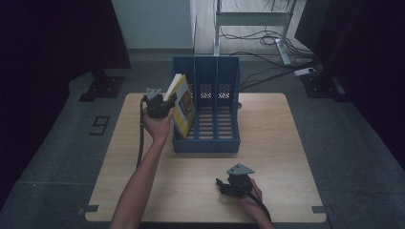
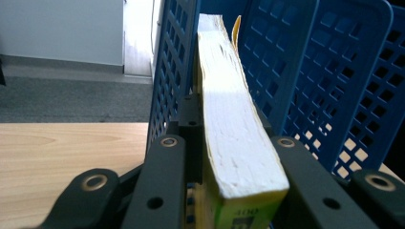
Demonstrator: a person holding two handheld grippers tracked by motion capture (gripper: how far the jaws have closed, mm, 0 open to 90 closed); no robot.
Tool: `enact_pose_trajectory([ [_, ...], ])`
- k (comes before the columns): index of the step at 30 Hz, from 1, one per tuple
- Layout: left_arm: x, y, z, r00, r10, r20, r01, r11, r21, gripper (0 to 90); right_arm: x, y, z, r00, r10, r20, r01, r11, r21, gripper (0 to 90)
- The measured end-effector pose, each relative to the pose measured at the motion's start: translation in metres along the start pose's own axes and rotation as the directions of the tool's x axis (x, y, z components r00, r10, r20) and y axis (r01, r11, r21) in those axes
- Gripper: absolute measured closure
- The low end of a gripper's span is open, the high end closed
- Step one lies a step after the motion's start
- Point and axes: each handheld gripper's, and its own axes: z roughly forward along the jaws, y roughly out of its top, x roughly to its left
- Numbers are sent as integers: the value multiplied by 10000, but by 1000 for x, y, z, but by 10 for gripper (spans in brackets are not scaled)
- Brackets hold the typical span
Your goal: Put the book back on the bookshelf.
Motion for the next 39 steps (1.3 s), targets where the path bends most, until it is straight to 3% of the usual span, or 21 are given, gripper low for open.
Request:
enact_pose_trajectory([
  [10, -5, 2, 6, 9996, -51, -261, 41, 9993, -363, 758, 0, 0, 0, 10000, 26, -21, -26, 10000, -9, 322],
  [18, -9, 1, 6, 9994, 169, -305, -181, 9990, -406, 759, 0, 0, 0, 10000, 4, 2, -4, 10000, -2, 322],
  [23, -8, -2, 4, 9967, 405, -703, -435, 9982, -416, 759, 0, 0, 0, 10000, 36, -11, -36, 10000, -7, 322],
  [31, -8, -6, 2, 9965, 354, -758, -379, 9988, -314, 759, 0, 0, 0, 10000, 50, -24, -50, 10000, -15, 321],
  [39, -10, -11, 9, 9962, 193, -852, -248, 9976, -643, 759, -1, -1, -1, 9998, 133, -113, -133, 9999, -43, 321],
])
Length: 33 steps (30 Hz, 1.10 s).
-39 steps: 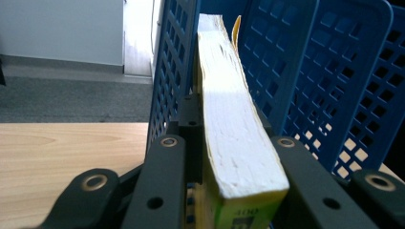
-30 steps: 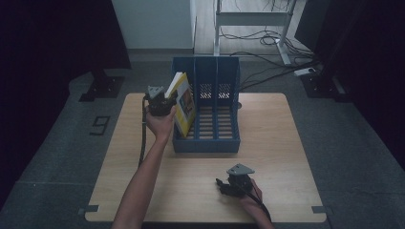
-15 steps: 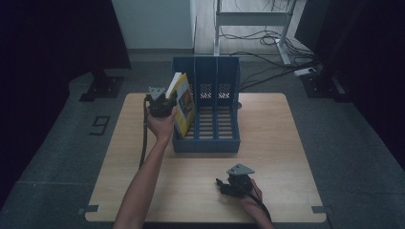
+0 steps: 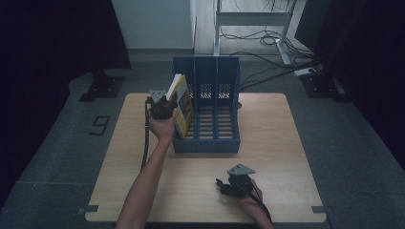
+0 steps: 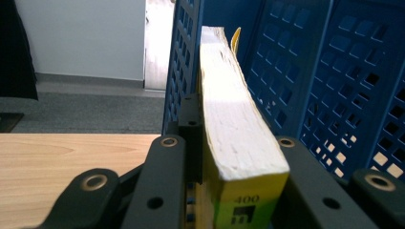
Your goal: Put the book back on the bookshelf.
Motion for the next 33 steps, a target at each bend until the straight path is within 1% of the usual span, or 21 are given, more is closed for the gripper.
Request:
enact_pose_trajectory([
  [6, -2, -3, 4, 9999, -19, -103, 19, 10000, 12, 758, 0, 0, 0, 10000, 31, -18, -31, 10000, 3, 321],
  [18, -6, -4, 7, 10000, -19, -35, 19, 10000, -45, 758, 0, 0, 0, 10000, 20, -33, -20, 10000, 2, 321],
  [23, -8, 0, 9, 9999, -9, -104, 8, 9999, -102, 758, 0, 0, 0, 10000, 37, -42, -37, 10000, -4, 321],
  [24, -10, 2, 9, 9998, 89, -154, -92, 9998, -200, 758, -1, 0, -1, 10000, 35, -58, -35, 10000, -6, 321],
  [25, -10, 2, 9, 9998, 89, -154, -92, 9998, -200, 759, -1, 0, -1, 10000, 35, -58, -35, 10000, -6, 321],
  [27, -10, 4, 10, 9998, 85, -186, -90, 9997, -228, 758, -1, 0, -1, 10000, 48, -66, -48, 10000, -14, 321],
  [30, -9, 6, 13, 9996, -69, -257, 62, 9997, -247, 758, -1, 0, -1, 10000, 48, -74, -48, 10000, -21, 321],
  [33, -8, 5, 14, 9995, -32, -328, 25, 9998, -212, 758, -1, 0, -1, 9999, 68, -89, -68, 10000, -24, 321],
])
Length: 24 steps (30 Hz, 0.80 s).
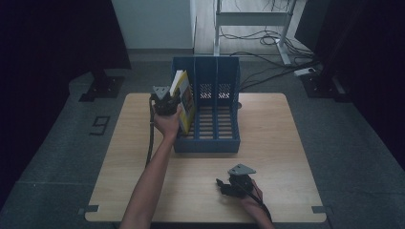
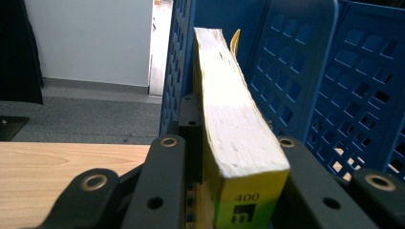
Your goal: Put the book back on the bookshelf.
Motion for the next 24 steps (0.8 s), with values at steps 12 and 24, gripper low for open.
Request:
enact_pose_trajectory([
  [12, 1, -5, 7, 9999, 51, -143, -50, 10000, 59, 758, -1, 0, 0, 10000, 72, -45, -72, 10000, 3, 322],
  [24, 0, -3, 7, 9999, 50, -152, -53, 9997, -236, 758, -1, 0, -1, 9999, 147, -86, -148, 9999, -34, 322],
])
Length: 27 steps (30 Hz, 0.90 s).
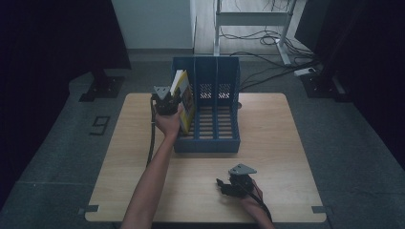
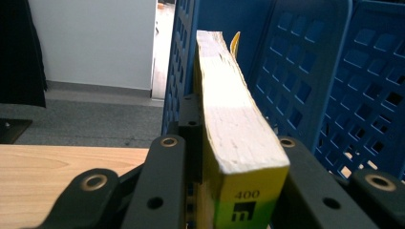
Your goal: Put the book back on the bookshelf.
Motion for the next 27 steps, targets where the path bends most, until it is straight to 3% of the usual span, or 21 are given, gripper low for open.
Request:
enact_pose_trajectory([
  [9, -3, -6, 4, 9997, 259, -46, -258, 9996, 91, 757, -1, 0, -1, 9999, 57, -97, -57, 10000, -5, 322],
  [18, -1, -5, 2, 9997, 246, 1, -246, 9995, 208, 749, -1, -1, -1, 10000, -1, -62, 1, 10000, -4, 322],
  [23, -2, -4, -2, 9995, 324, -72, -324, 9995, -22, 712, 0, -1, -1, 10000, -7, -51, 7, 10000, 7, 322],
  [25, -3, 0, -6, 9992, 393, -70, -394, 9991, -142, 644, 0, -1, -1, 10000, -10, -53, 10, 10000, 1, 322],
  [27, -1, 2, -9, 9992, 391, -8, -391, 9991, -133, 632, 0, -1, -1, 10000, -25, -35, 25, 10000, 16, 322],
])
